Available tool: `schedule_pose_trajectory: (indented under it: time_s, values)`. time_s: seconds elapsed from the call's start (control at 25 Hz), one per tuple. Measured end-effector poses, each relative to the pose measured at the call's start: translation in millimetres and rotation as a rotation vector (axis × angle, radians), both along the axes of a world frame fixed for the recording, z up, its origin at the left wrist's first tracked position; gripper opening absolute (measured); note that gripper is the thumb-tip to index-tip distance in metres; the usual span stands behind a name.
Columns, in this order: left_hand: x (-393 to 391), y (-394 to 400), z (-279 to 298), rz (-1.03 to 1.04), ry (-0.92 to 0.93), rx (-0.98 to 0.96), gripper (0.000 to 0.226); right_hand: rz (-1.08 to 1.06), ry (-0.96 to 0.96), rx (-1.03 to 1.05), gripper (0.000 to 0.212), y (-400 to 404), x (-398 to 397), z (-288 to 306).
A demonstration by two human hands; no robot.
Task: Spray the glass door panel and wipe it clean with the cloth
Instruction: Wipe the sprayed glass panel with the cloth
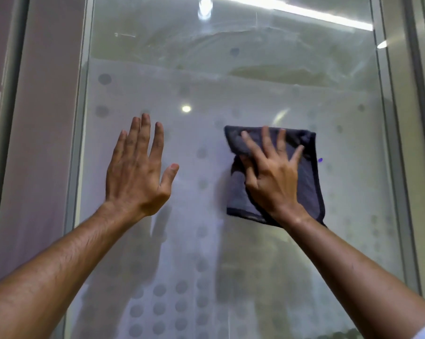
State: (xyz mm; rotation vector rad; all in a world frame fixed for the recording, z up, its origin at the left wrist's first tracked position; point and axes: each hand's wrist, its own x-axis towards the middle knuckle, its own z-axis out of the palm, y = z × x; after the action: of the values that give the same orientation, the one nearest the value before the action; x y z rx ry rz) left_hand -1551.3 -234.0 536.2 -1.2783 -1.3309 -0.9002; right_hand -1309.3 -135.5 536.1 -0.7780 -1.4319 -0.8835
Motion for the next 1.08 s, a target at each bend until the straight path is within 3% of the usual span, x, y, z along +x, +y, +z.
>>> schedule_pose_trajectory:
  time_s: [0.12,0.32,0.4,0.52,0.68,0.76,0.92,1.0,1.08]
  values:
    - [0,1,-1,0.013,0.001,0.011,0.084,0.063,0.273,-0.169,0.052,0,-1,14]
    - [3,3,-2,-0.008,-0.019,0.024,0.084,0.026,-0.033,-0.005,0.048,2,3,-27]
    - [4,3,-4,-0.007,-0.023,0.014,0.085,-0.007,-0.052,0.007,0.049,12,29,-44]
    - [4,3,-9,-0.002,-0.010,-0.002,0.084,-0.013,0.165,-0.084,0.053,24,60,-44]
    - [5,7,-12,-0.006,0.000,0.017,0.085,0.127,0.429,-0.188,0.052,28,65,3]
    - [5,10,-12,-0.020,-0.007,0.028,0.085,0.151,0.381,-0.151,0.051,23,54,11]
    - [9,22,-13,-0.072,-0.047,0.050,0.088,0.079,0.012,-0.003,0.054,31,73,-34]
    - [10,26,-13,-0.088,-0.053,0.055,0.088,0.039,0.038,-0.006,0.054,41,100,-44]
    - [12,28,-12,-0.094,-0.051,0.049,0.089,0.029,0.191,-0.049,0.053,50,115,-39]
